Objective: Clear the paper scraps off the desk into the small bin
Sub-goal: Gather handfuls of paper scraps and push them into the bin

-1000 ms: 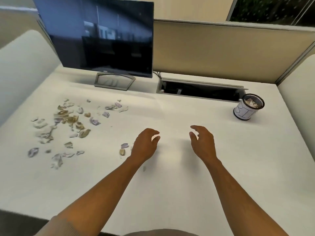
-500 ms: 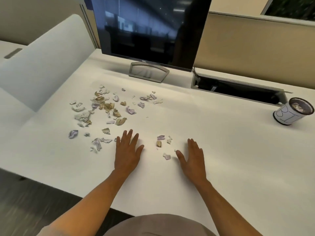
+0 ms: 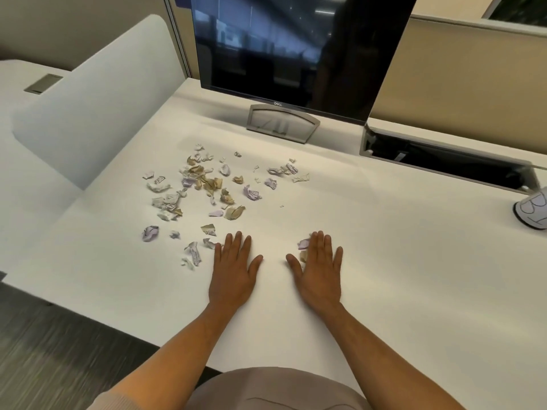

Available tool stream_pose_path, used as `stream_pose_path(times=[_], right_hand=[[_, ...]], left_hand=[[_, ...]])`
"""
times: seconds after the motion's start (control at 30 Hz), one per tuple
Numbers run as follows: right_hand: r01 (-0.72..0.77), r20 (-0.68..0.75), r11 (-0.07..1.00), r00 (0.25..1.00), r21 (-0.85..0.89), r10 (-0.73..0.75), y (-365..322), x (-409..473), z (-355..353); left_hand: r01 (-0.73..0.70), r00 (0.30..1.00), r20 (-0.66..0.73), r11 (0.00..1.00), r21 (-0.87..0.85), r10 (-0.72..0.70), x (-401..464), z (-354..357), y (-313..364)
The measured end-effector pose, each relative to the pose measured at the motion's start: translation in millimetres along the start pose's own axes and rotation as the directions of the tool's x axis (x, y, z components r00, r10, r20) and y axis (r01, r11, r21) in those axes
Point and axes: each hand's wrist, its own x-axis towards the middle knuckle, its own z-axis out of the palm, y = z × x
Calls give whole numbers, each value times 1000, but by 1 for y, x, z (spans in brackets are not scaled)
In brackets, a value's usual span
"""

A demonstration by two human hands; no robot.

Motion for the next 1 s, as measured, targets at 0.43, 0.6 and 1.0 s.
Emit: stream_pose_path(times=[0.43,0.6,1.0], right_hand=[[135,-37,855,990,500,-135,-20,44,-17],[-33,-84,909,994,416,75,14,27,-15],[27,-52,992,998,121,-21,21,15,-1]], left_hand=[[-131,979,-164,988,-76,117,-1,-4,-7],[82,940,-333,997,-5,-79,-1,-16,-16],[432,891,-111,898,-88,-439,38,-12,-26]])
